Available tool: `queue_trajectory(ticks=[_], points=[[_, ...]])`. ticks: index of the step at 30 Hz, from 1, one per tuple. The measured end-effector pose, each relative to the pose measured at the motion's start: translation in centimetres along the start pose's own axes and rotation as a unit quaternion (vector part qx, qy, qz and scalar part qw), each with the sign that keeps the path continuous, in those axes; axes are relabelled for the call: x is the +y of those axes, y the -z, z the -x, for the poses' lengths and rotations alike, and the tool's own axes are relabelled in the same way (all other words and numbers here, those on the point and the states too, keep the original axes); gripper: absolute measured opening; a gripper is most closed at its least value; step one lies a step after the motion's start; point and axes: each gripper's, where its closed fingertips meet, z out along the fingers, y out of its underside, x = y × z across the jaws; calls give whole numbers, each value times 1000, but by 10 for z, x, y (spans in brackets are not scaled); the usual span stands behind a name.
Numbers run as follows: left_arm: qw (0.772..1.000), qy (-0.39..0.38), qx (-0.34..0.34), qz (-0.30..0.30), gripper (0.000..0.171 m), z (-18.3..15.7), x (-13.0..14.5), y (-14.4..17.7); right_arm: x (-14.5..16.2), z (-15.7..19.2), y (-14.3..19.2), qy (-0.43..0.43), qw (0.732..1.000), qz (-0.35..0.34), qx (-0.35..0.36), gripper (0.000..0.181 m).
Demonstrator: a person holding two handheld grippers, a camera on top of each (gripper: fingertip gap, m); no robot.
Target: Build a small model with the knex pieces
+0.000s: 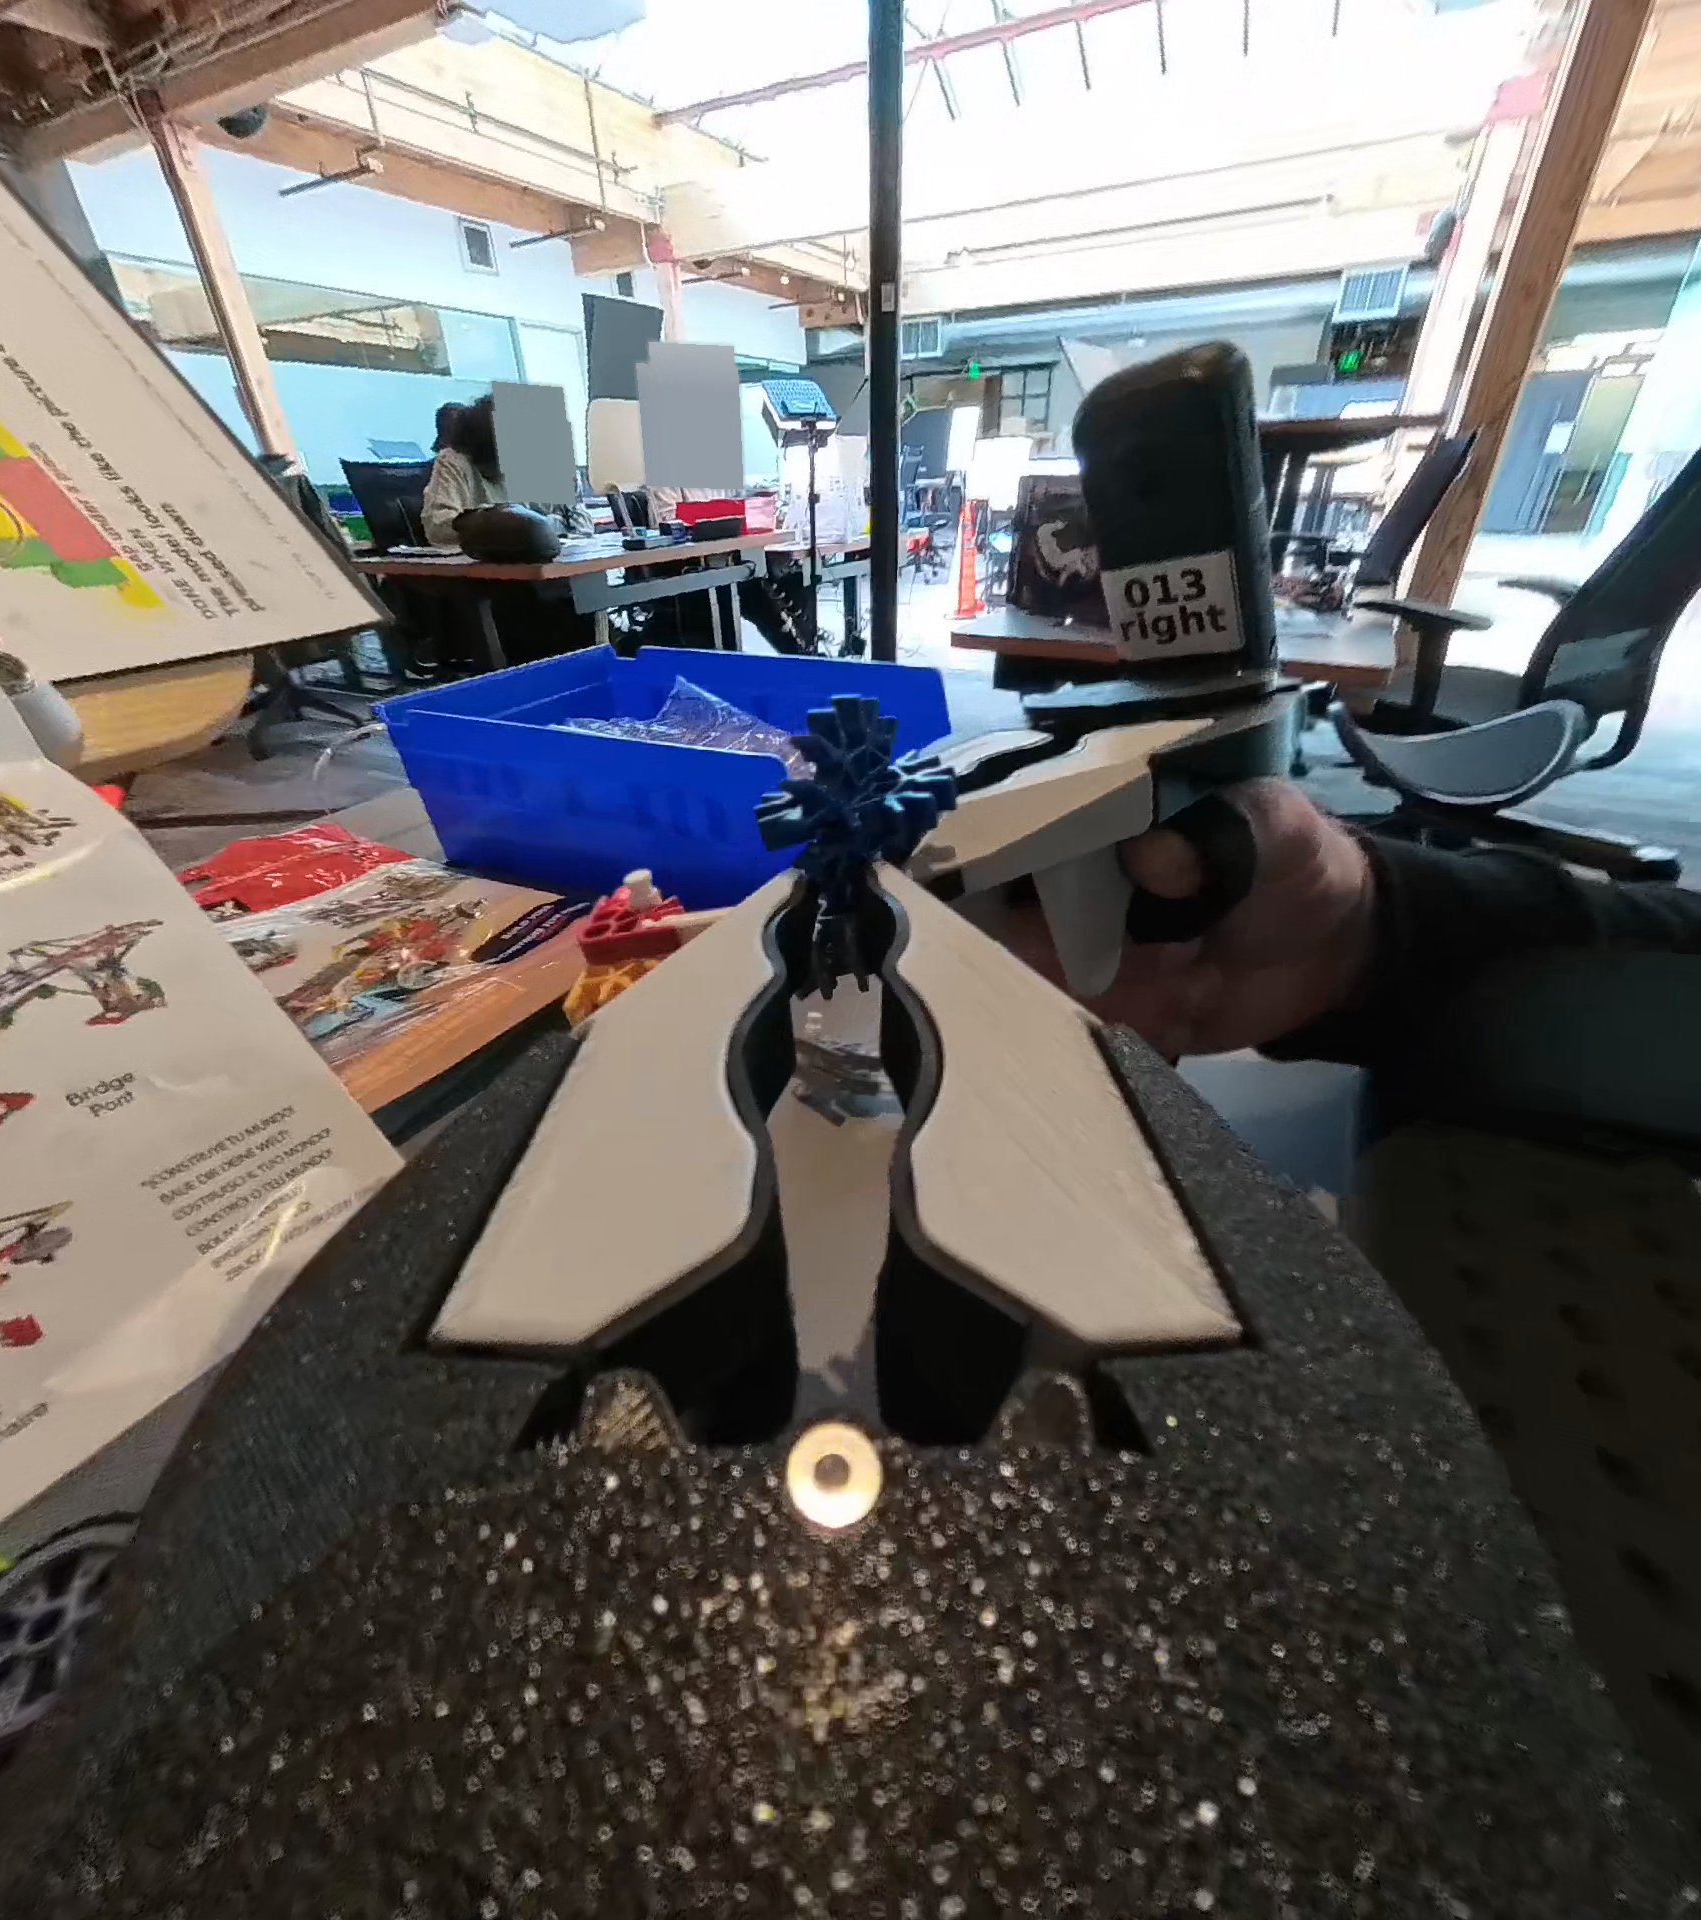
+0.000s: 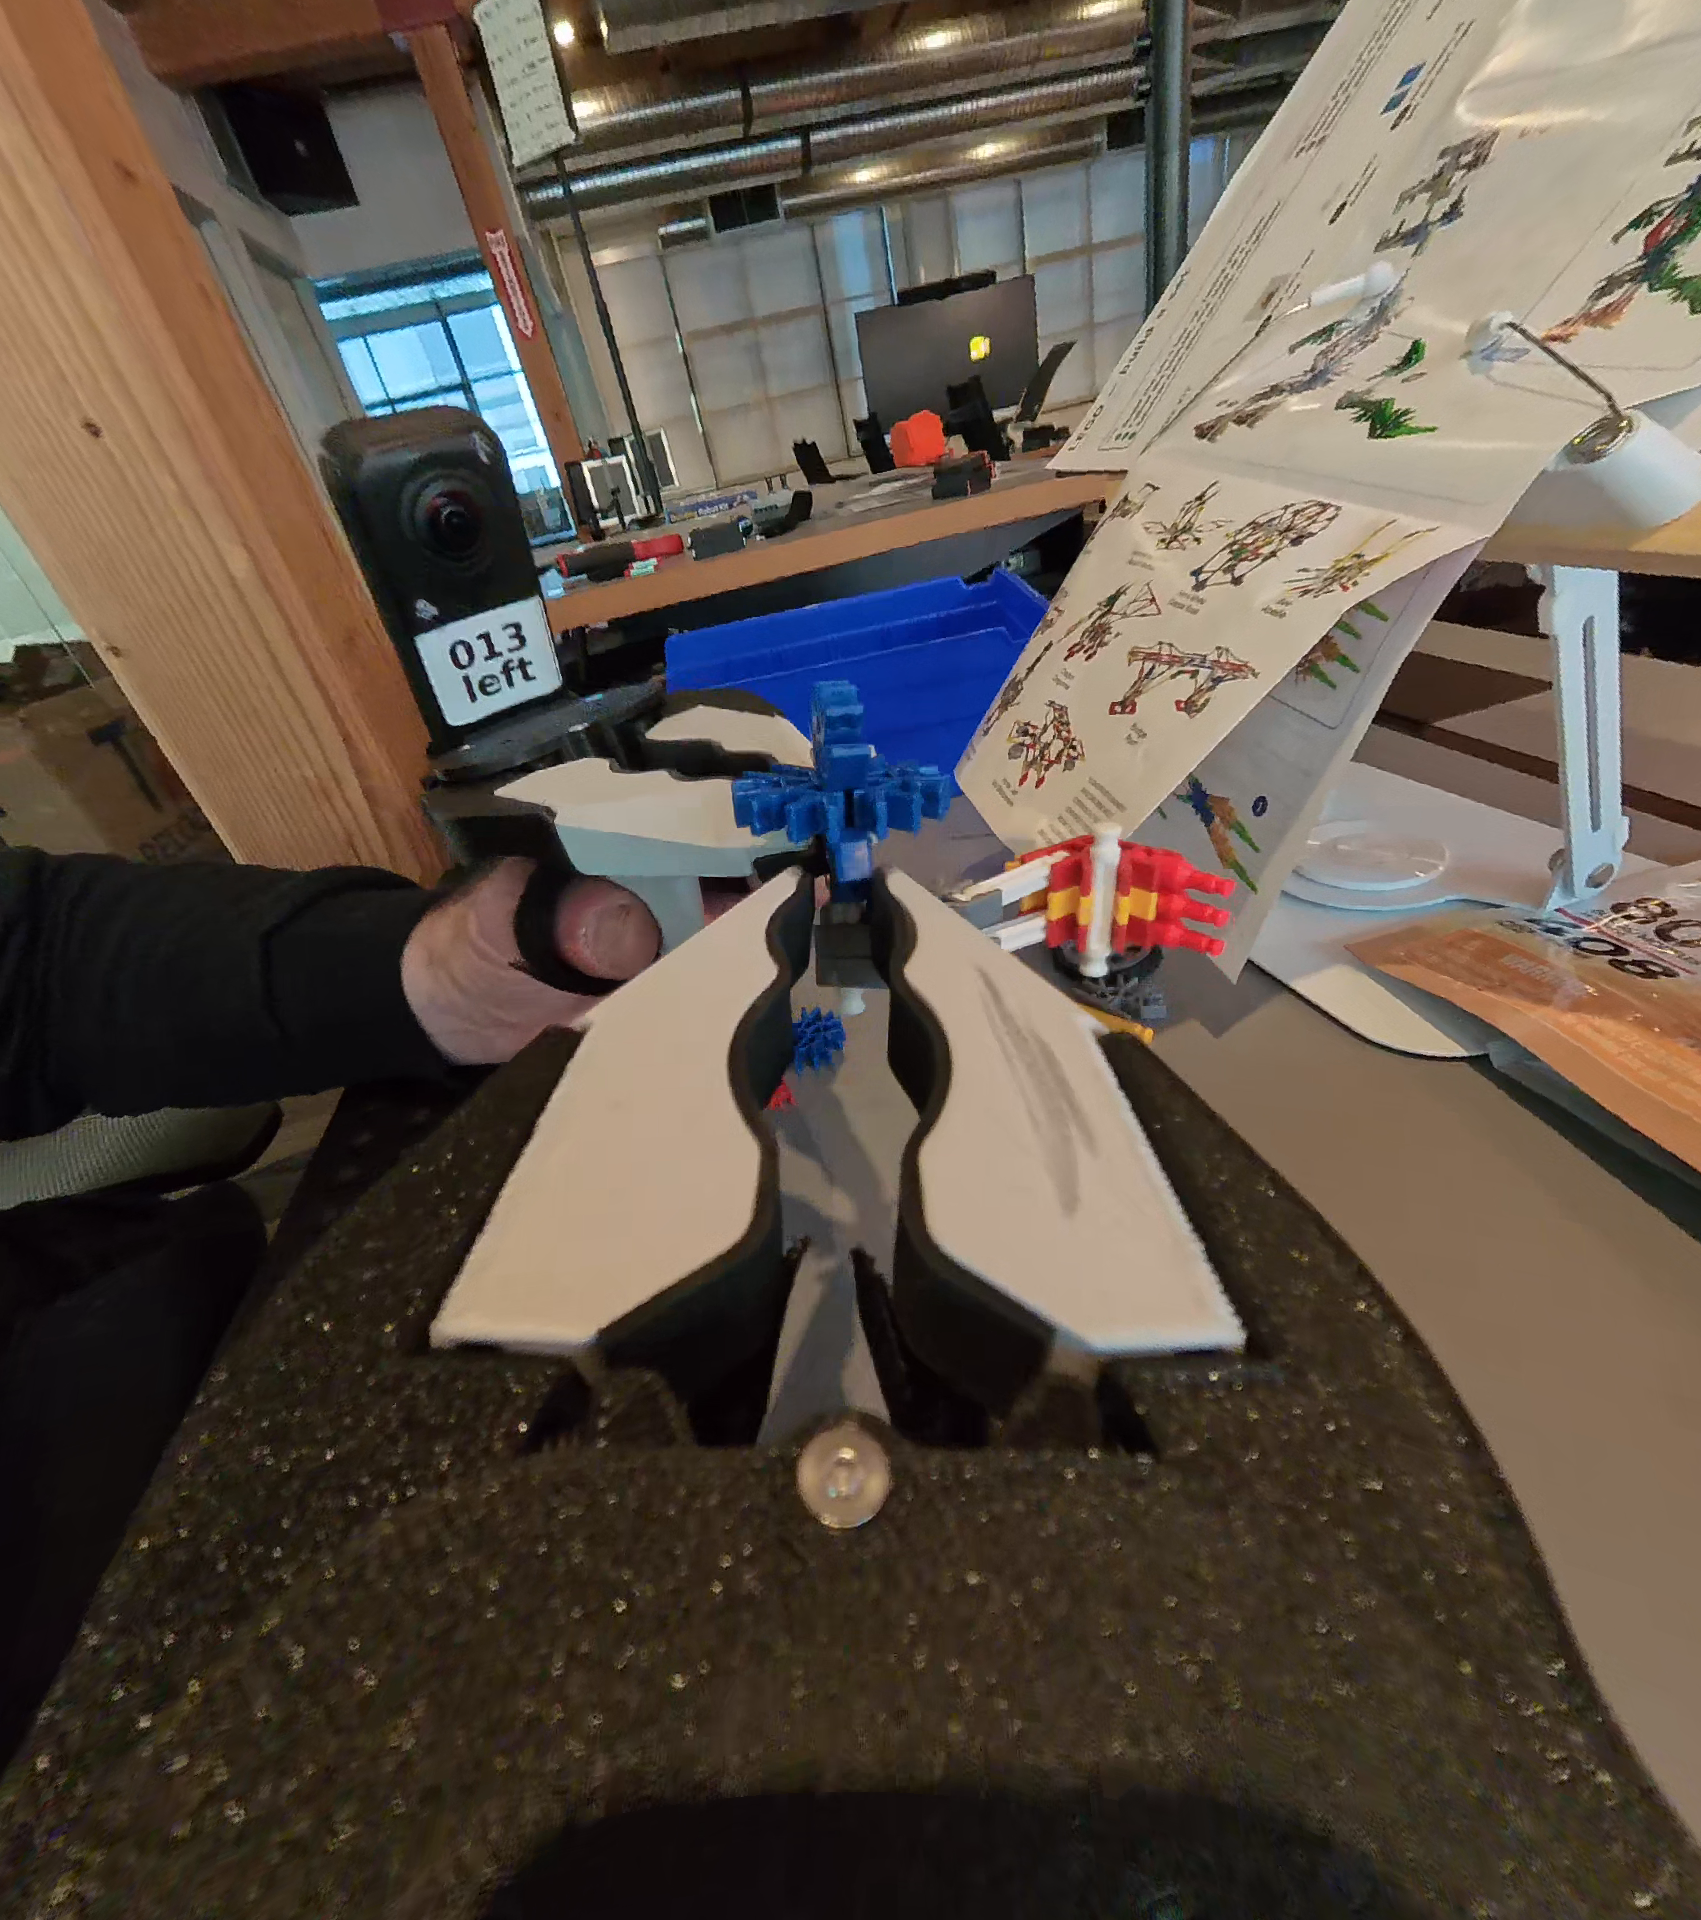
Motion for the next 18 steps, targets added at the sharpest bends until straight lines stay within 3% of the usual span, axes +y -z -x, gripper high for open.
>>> queue_trajectory(ticks=[11, 18], points=[[1000, 23, 5, -16, 8, 1, -5, -2, -5, -2, 2, -8, 1000, -16, 4, 11], [998, 66, 14, 21, 5, 13, 3, -1, -1, -16, 11, -10, 999, 5, 32, 17]])
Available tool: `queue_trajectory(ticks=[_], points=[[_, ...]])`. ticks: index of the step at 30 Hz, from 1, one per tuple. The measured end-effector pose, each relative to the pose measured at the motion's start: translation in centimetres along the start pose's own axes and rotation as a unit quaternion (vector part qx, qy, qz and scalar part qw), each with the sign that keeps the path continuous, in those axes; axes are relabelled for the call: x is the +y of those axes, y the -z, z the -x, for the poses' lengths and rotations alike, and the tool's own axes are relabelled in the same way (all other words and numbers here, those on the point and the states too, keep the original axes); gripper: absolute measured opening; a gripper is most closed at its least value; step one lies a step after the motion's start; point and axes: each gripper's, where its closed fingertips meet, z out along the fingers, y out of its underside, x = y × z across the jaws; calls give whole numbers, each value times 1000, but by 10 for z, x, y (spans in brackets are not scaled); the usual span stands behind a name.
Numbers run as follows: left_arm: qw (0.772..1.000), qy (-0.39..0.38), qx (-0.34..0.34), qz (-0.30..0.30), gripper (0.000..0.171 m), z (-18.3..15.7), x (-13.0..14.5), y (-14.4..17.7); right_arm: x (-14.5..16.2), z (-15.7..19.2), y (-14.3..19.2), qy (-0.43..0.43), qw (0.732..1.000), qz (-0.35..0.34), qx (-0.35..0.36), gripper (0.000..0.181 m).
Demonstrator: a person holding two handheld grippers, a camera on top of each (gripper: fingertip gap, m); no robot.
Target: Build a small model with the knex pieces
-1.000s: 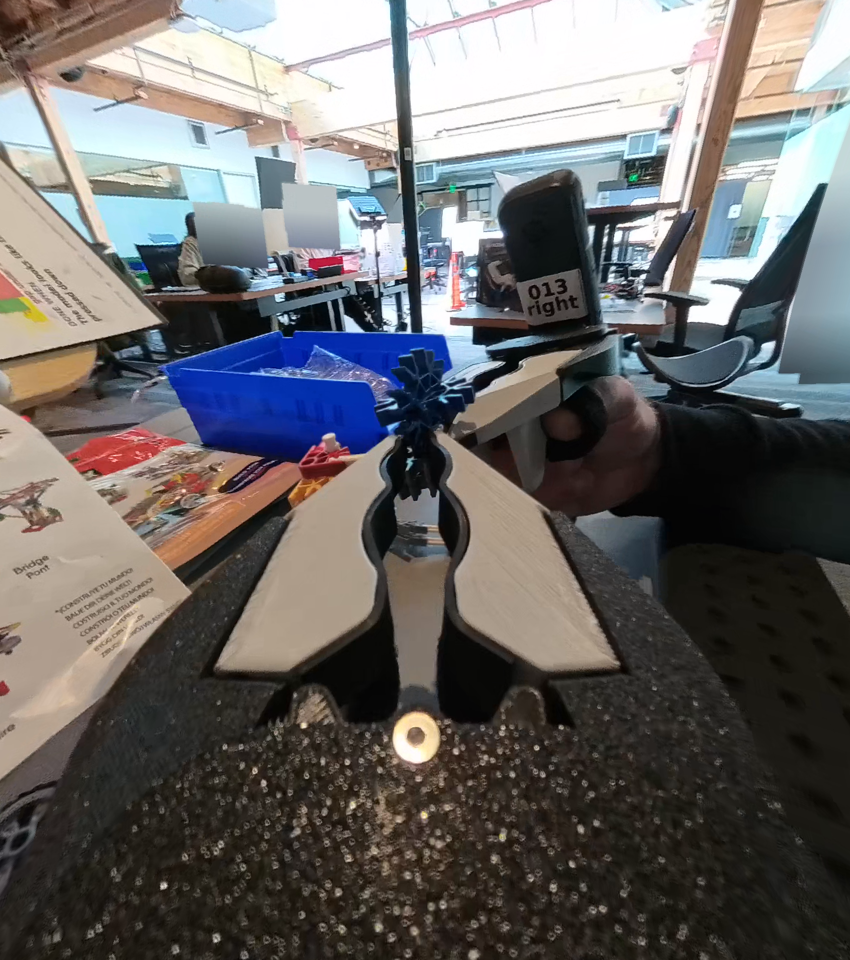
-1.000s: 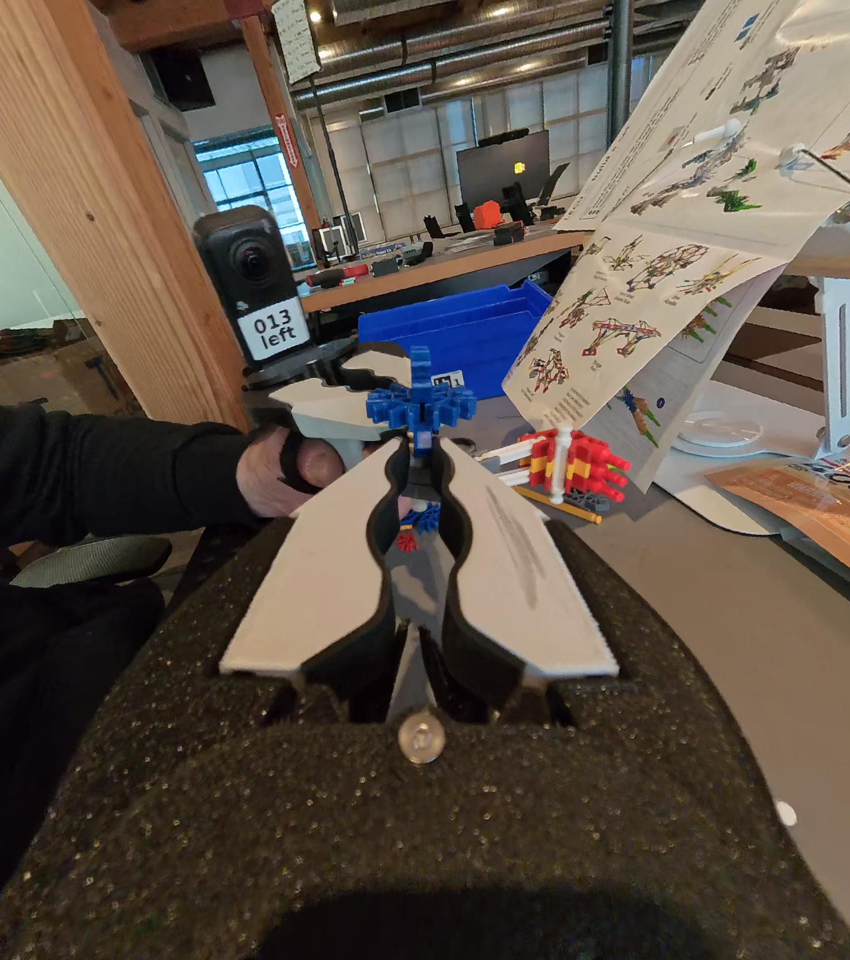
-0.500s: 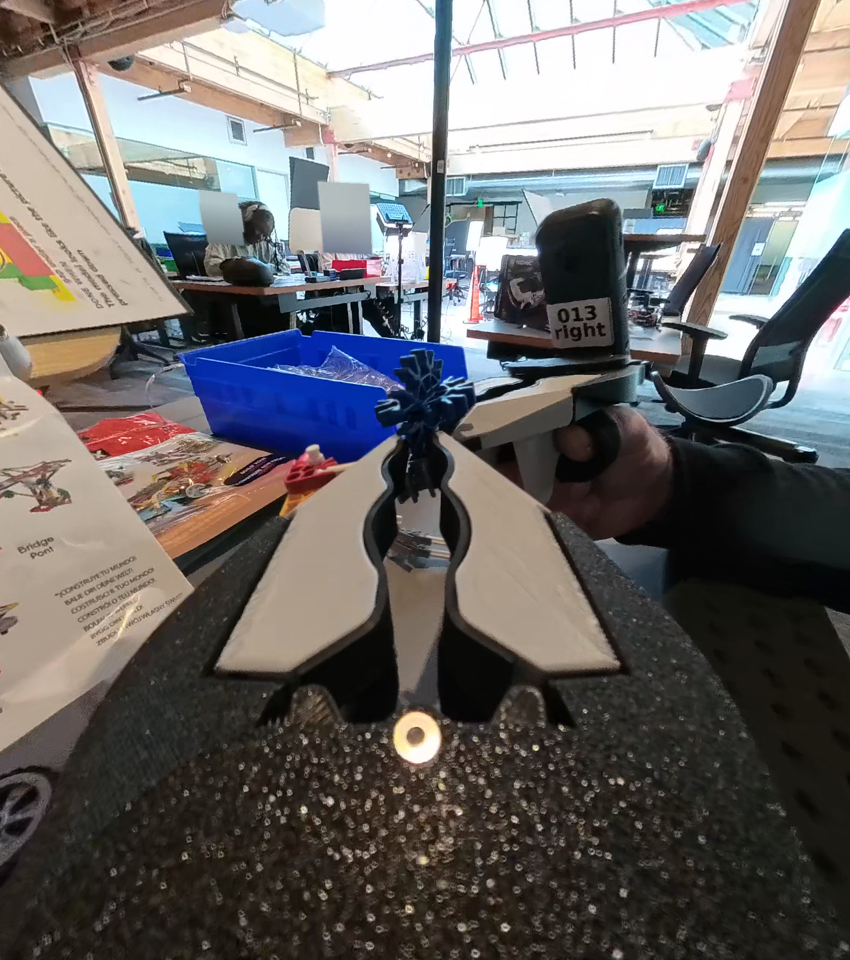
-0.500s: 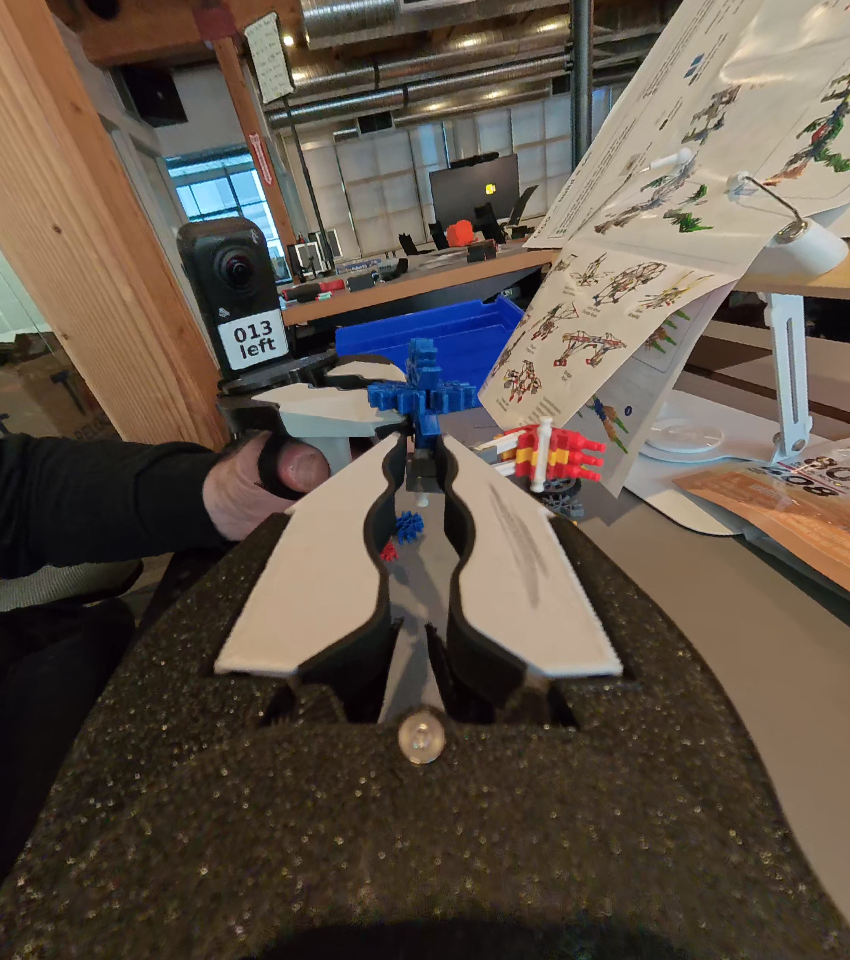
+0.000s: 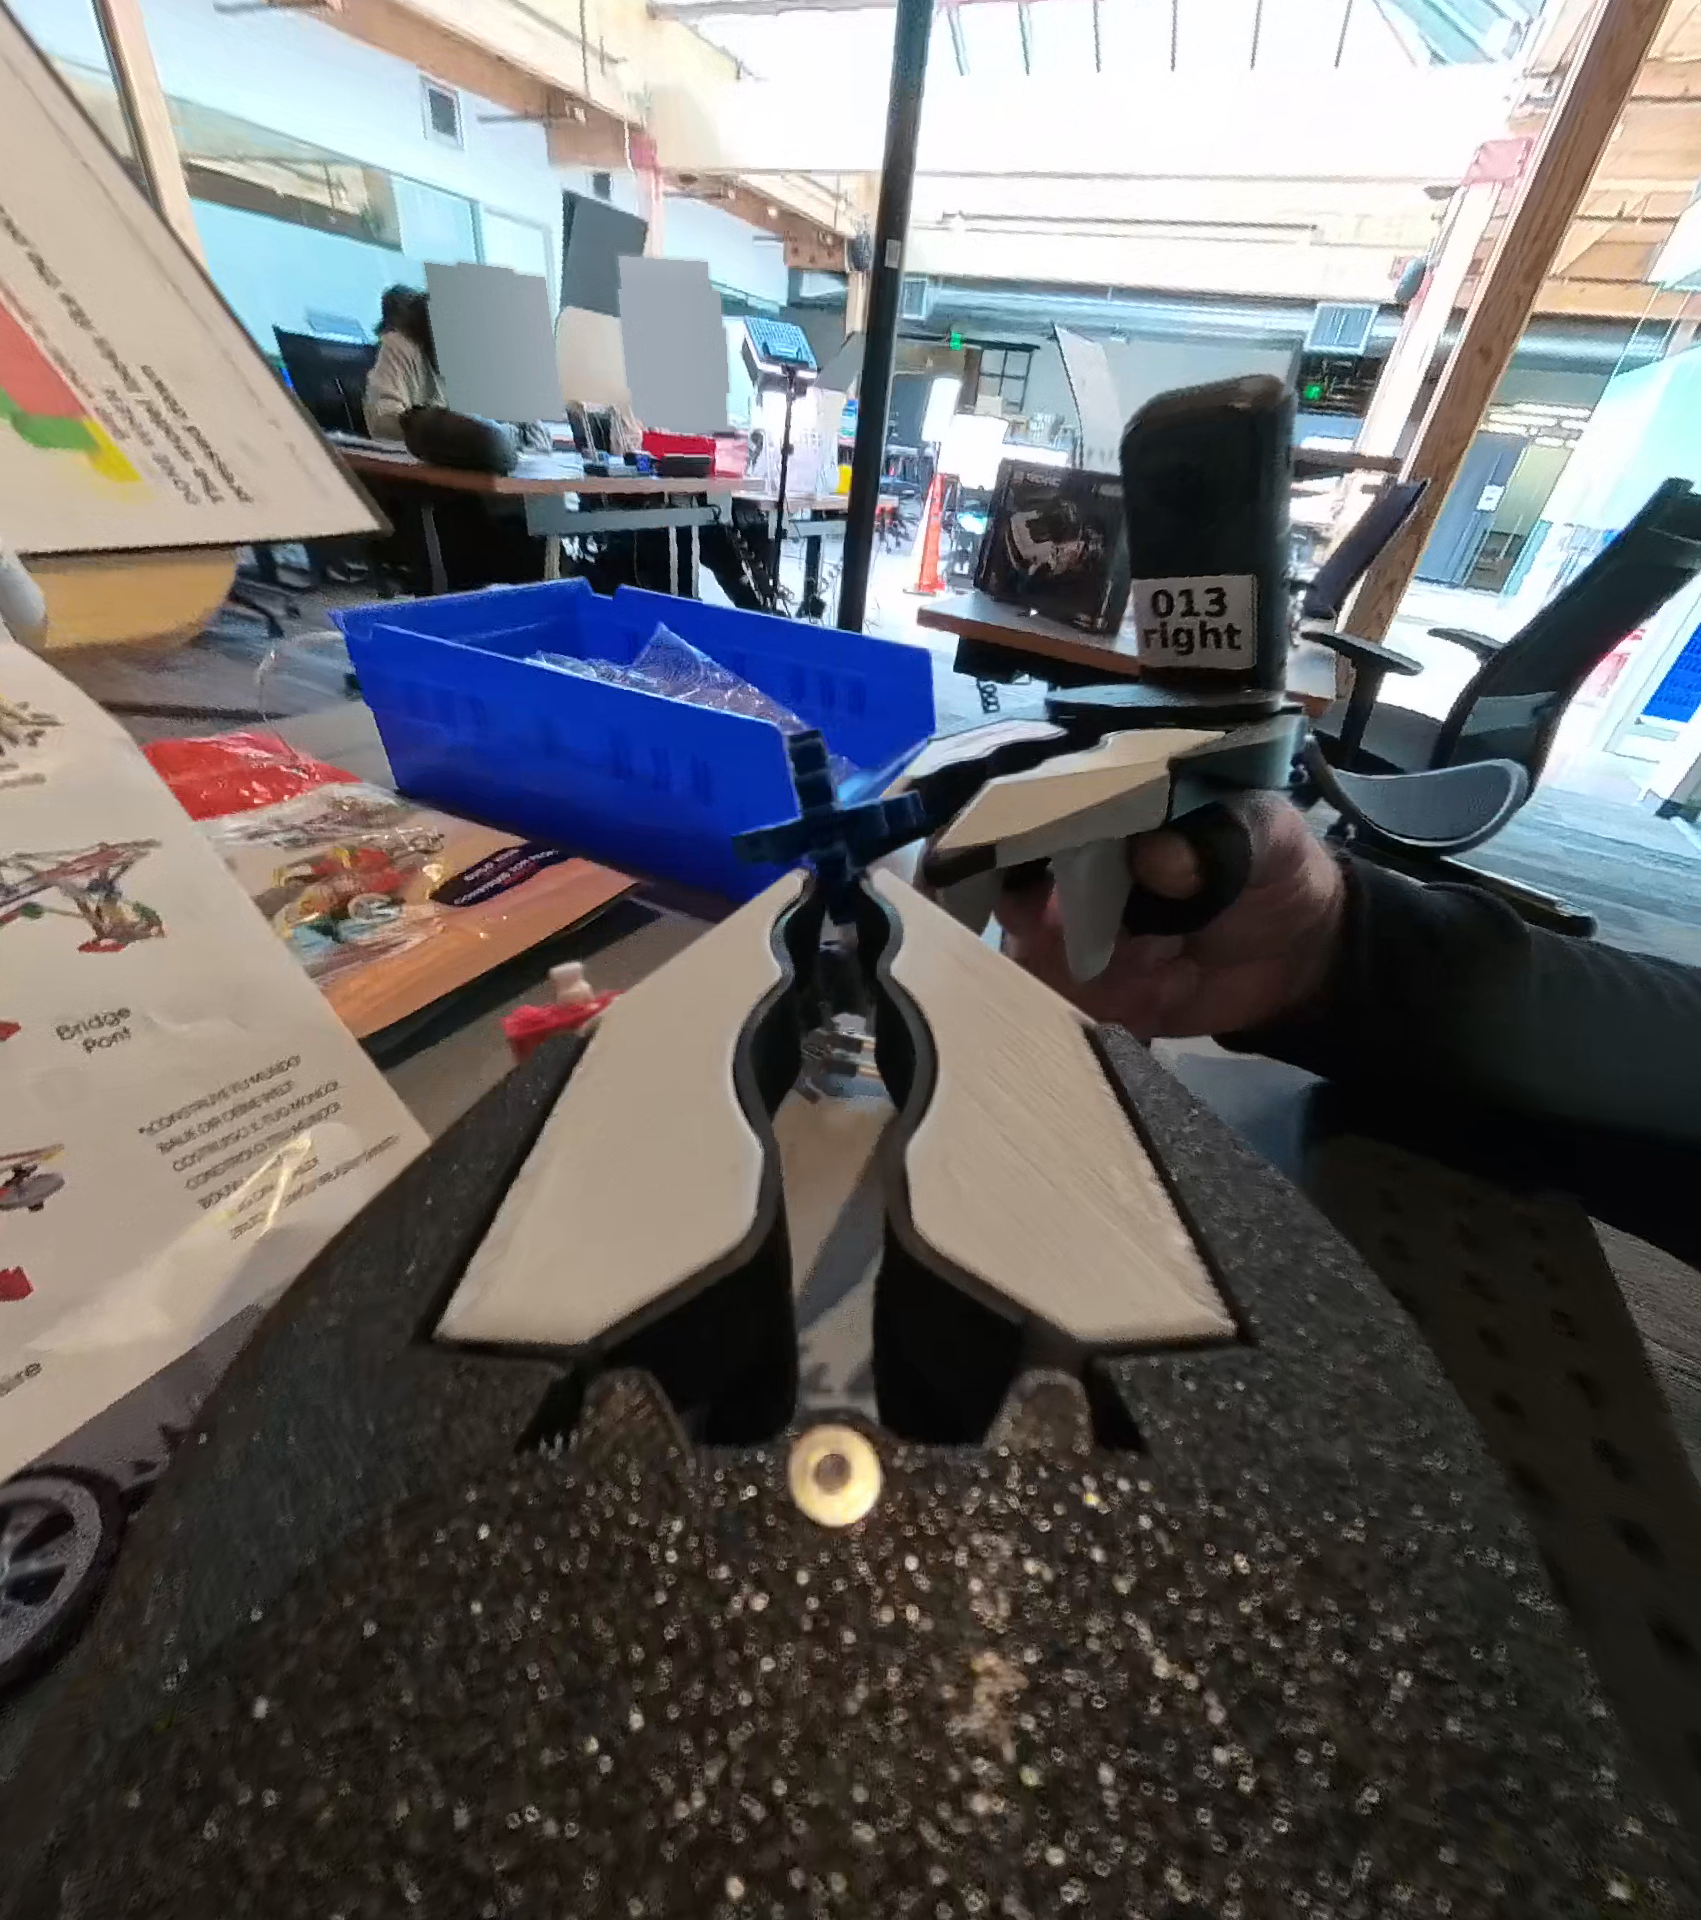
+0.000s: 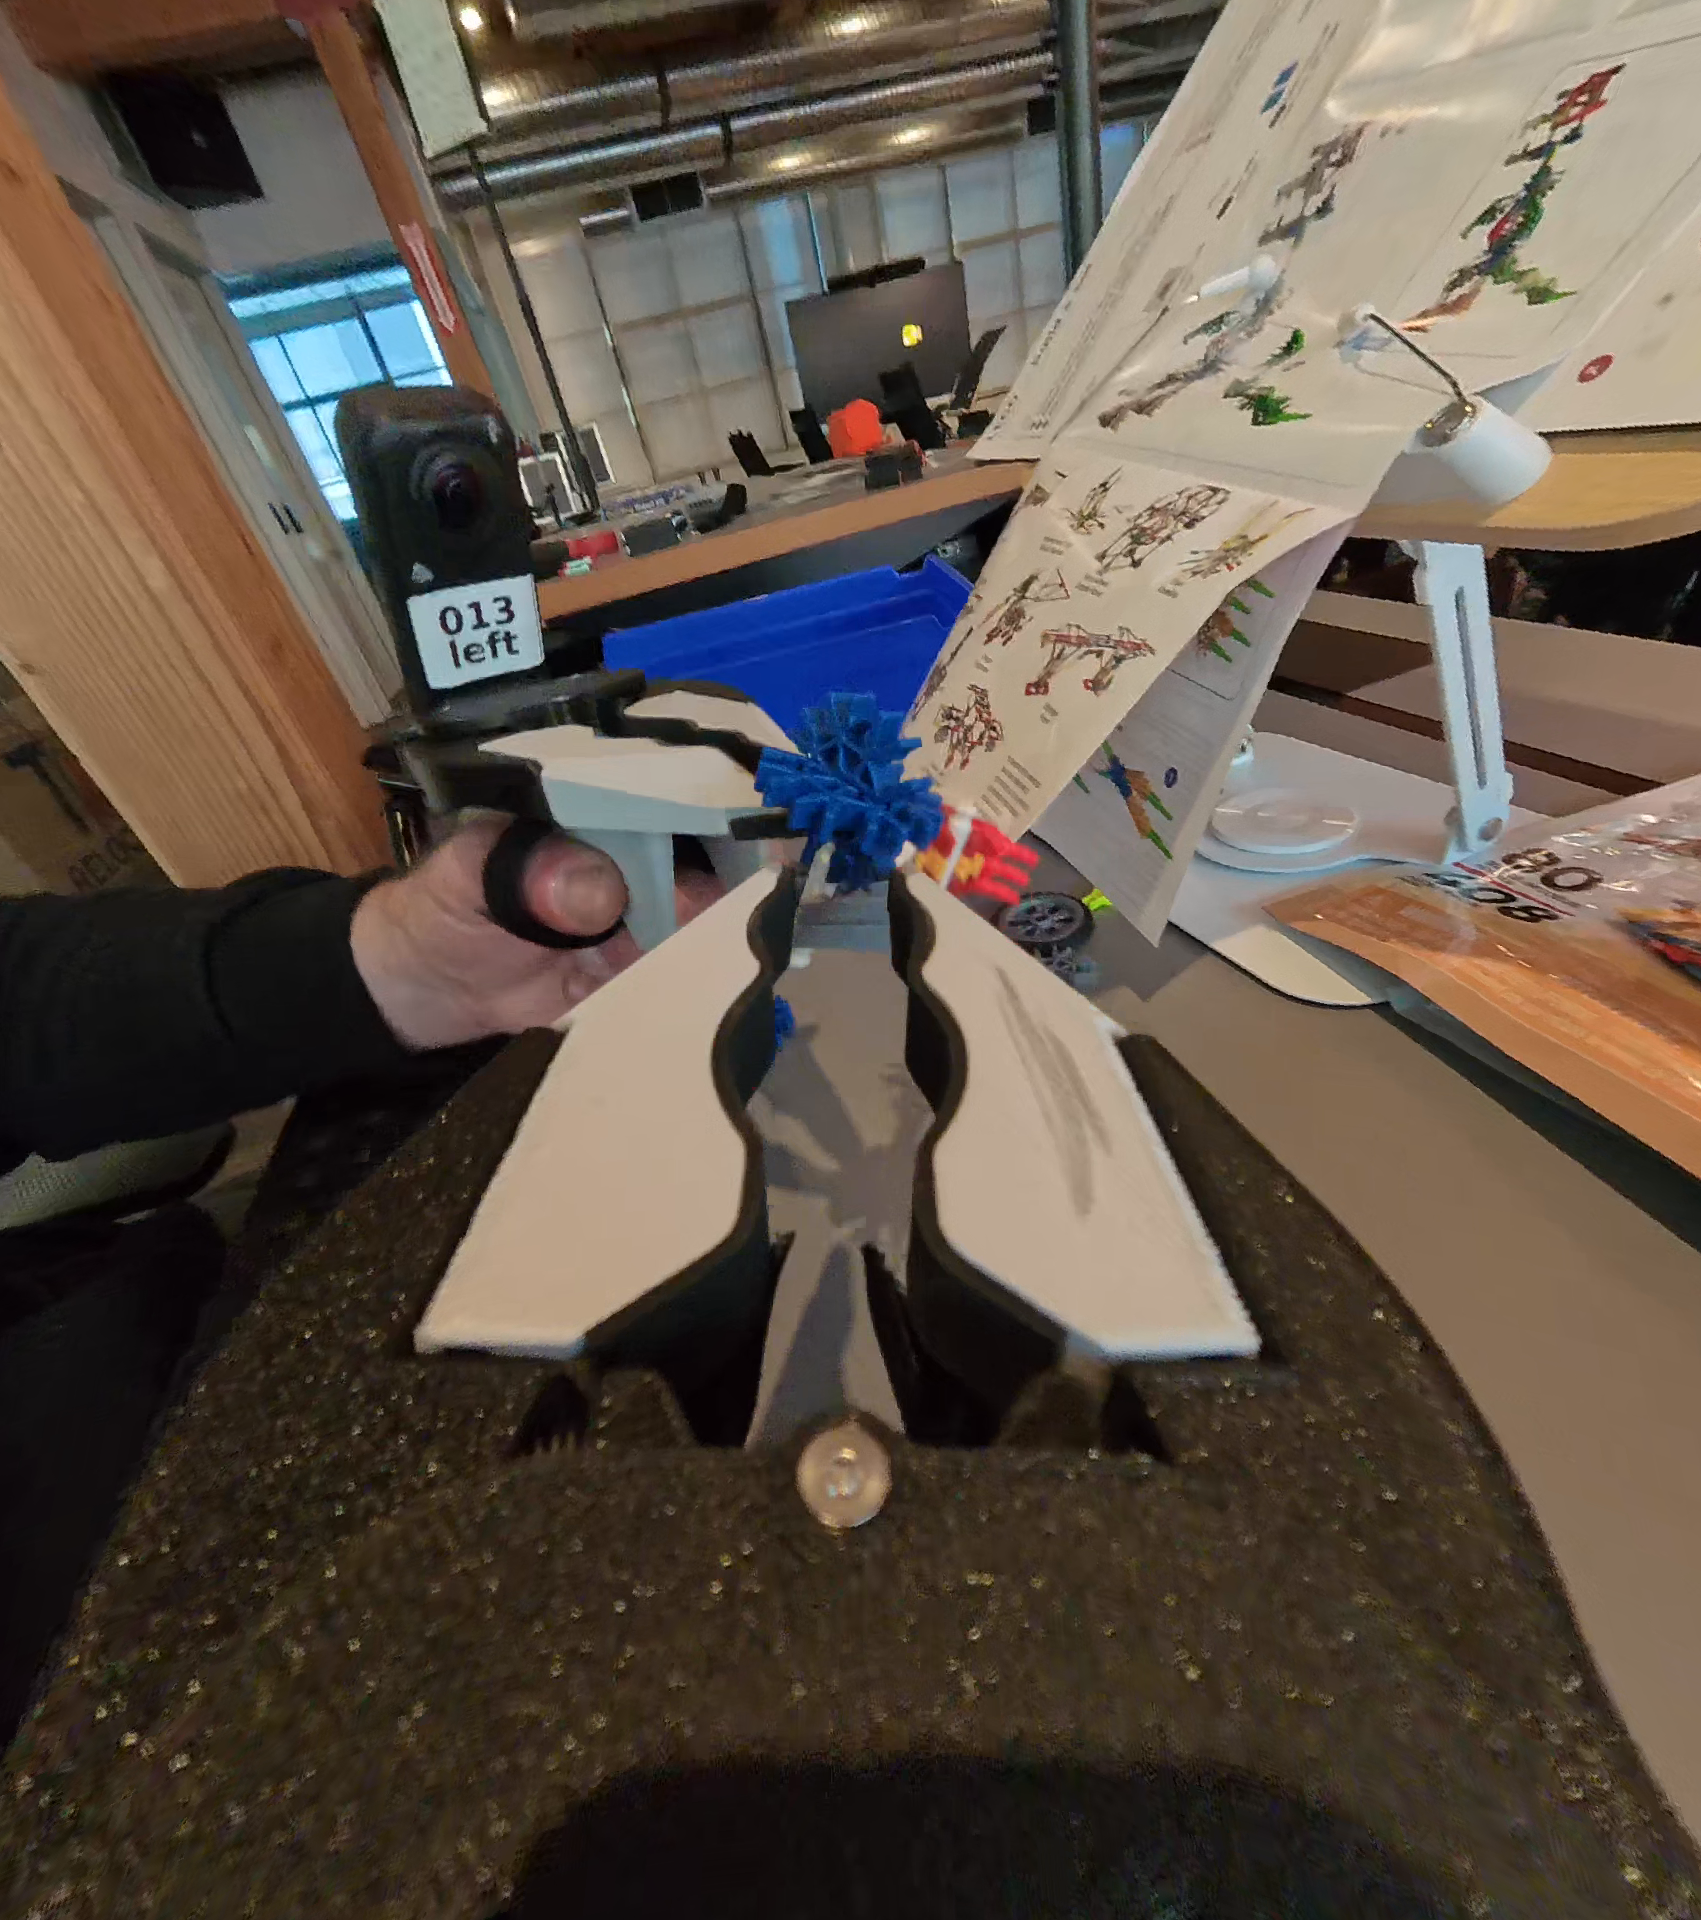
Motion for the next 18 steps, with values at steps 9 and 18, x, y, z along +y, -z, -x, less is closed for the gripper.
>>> queue_trajectory(ticks=[9, 18], points=[[990, 53, 42, 125, 4, 8, 39, -6, 11, -21, 11, -5, 999, 36, 38, 19], [972, 168, 111, 119, 5, -2, 41, -11, 15, -31, 28, -40, 997, 55, 31, 32]])
